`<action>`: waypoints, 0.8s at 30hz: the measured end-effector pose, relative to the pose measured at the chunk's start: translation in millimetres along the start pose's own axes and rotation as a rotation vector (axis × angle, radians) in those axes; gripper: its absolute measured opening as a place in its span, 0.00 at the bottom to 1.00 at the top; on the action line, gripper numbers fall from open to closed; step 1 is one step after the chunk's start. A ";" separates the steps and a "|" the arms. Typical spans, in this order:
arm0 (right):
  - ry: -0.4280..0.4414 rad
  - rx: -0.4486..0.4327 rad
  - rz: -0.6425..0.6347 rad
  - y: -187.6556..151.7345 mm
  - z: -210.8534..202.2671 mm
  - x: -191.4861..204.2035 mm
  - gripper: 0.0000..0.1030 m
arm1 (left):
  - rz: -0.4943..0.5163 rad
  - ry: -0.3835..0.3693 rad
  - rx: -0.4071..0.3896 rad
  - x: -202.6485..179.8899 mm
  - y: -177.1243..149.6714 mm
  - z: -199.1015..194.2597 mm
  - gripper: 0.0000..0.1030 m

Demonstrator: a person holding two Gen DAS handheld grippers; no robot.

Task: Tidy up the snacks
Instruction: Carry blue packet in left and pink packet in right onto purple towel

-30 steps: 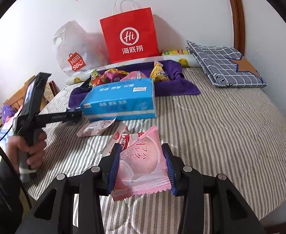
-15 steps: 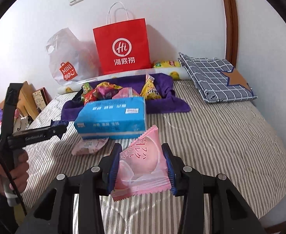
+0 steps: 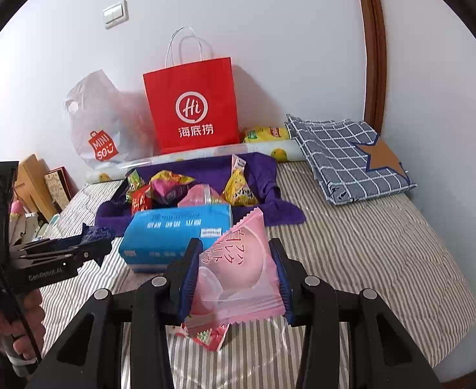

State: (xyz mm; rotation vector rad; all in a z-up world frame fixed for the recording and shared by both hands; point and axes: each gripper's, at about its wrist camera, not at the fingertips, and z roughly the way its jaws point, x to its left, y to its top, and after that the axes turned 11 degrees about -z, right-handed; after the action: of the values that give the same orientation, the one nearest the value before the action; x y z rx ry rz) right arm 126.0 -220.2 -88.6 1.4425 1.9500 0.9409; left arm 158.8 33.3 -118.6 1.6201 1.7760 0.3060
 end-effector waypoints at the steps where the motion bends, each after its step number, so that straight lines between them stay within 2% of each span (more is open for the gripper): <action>1: 0.005 0.001 -0.002 2.5 1.7 0.4 0.38 | -0.001 -0.003 -0.002 -0.6 1.9 -0.3 0.50; 12: 0.020 -0.021 -0.040 34.6 31.2 4.6 0.38 | -0.006 -0.019 -0.052 -6.4 34.8 -0.3 0.50; 24: 0.019 -0.041 -0.055 68.5 77.9 3.4 0.38 | -0.014 -0.030 -0.098 -7.3 83.5 19.8 0.50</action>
State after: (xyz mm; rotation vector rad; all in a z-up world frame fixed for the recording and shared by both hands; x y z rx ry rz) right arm 224.2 -187.2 -82.5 1.3545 1.9631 0.9677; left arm 235.8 36.7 -80.2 1.5354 1.7226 0.3548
